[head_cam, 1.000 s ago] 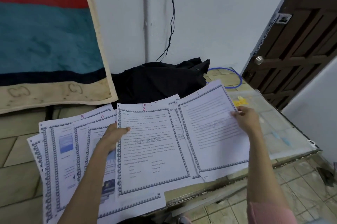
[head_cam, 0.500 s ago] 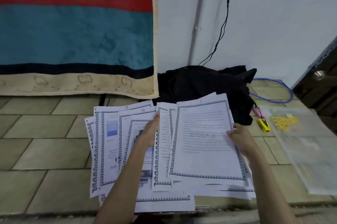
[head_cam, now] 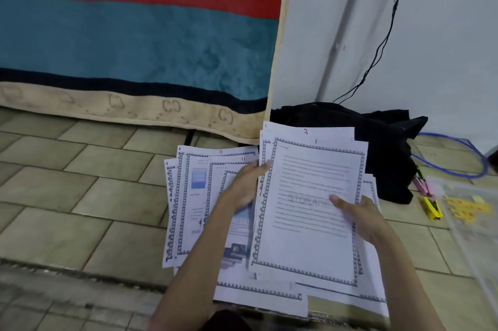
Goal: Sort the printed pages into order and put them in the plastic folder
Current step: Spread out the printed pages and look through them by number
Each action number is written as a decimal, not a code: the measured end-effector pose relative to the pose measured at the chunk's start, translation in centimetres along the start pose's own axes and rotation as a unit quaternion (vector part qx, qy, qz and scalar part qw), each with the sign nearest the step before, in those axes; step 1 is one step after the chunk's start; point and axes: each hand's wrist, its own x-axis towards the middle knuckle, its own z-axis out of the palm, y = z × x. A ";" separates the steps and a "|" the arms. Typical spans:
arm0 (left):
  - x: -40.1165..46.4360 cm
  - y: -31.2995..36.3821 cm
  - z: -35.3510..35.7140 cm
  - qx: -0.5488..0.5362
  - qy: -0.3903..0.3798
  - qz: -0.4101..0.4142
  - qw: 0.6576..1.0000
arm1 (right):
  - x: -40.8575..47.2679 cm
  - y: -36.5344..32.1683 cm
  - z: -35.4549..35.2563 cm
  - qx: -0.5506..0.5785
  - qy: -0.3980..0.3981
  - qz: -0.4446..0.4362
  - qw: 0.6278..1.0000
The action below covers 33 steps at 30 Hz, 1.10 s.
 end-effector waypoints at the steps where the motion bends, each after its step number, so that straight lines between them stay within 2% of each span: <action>1: 0.0 0.4 -0.9 0.031 0.068 0.022 0.997 | 0.2 0.0 0.5 -0.004 0.015 -0.011 1.000; 2: 0.1 0.8 -2.3 0.103 0.154 0.045 0.982 | 0.3 0.0 1.0 -0.005 0.019 -0.023 1.000; 3: 0.1 1.2 -4.1 0.197 0.242 0.065 0.948 | 0.5 0.0 1.5 -0.004 0.016 -0.029 0.999; 5: -0.5 1.4 -7.7 0.344 0.380 0.059 0.857 | 0.8 0.1 2.3 -0.007 0.008 -0.027 1.000; 7: -1.4 1.4 -10.4 0.410 0.461 0.014 0.787 | 1.1 0.1 3.2 -0.012 0.009 -0.019 1.000; 8: -1.9 1.4 -11.2 0.422 0.474 -0.009 0.773 | 1.4 0.2 3.5 -0.016 0.014 -0.008 1.000; 11: -2.4 1.0 -12.5 0.408 0.463 -0.035 0.786 | 1.5 0.1 4.3 -0.024 0.020 0.005 1.000; 16: -2.6 1.2 -12.3 0.319 0.457 0.006 0.830 | 1.3 0.8 4.6 -0.053 0.023 -0.018 0.998; 24: -4.7 6.9 -10.9 0.314 0.481 0.112 0.811 | 1.1 1.5 3.9 -0.036 -0.035 -0.021 0.999; 27: -6.5 9.6 -10.2 0.290 0.494 0.110 0.812 | 1.4 1.9 3.8 -0.005 -0.014 -0.020 1.000; 30: -7.7 11.7 -9.6 0.309 0.519 0.108 0.790 | 1.4 1.9 4.0 0.026 0.018 -0.019 0.999; 33: -7.2 11.6 -9.8 0.298 0.496 0.120 0.807 | 1.3 1.8 4.1 0.036 0.022 -0.021 0.999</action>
